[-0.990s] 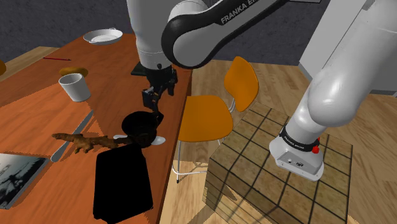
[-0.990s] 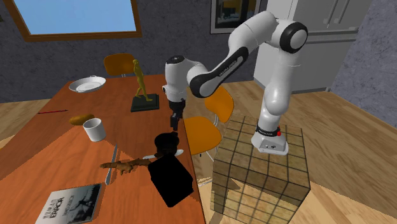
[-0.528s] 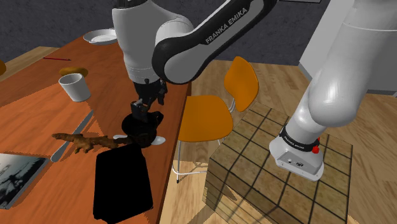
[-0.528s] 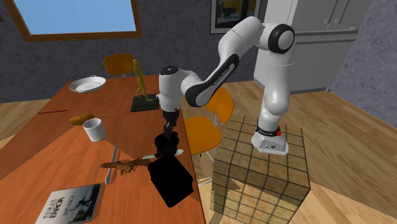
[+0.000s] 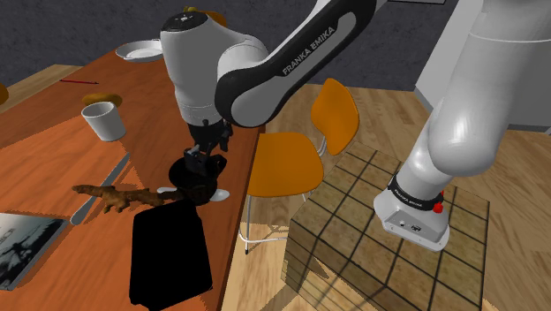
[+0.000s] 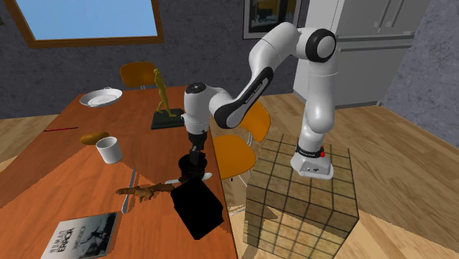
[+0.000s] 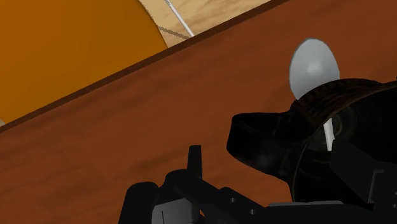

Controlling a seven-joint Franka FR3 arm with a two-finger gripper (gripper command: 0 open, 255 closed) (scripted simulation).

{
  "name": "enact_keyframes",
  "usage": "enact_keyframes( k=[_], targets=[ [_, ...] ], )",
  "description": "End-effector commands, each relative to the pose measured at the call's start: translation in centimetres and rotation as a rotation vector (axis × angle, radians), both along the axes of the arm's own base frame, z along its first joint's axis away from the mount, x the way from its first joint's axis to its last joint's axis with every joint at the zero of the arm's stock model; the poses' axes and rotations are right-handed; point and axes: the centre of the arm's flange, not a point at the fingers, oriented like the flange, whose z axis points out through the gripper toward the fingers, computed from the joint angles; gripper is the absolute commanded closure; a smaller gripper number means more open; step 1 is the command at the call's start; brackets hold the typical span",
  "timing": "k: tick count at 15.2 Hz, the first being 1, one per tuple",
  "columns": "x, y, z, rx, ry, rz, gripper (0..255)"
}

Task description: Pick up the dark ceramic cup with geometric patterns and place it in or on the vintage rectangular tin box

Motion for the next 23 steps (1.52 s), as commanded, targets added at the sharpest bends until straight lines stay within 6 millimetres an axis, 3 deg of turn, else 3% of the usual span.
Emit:
enact_keyframes(
  k=[1,3,4,13,23],
  targets=[
    [0.0,0.0,0.0,0.000,0.000,0.000,0],
    [0.0,0.0,0.0,0.000,0.000,0.000,0],
    [0.0,0.0,0.0,0.000,0.000,0.000,255],
    [0.0,0.0,0.0,0.000,0.000,0.000,255],
    [0.0,0.0,5.3,0.000,0.000,0.000,255]
  ],
)
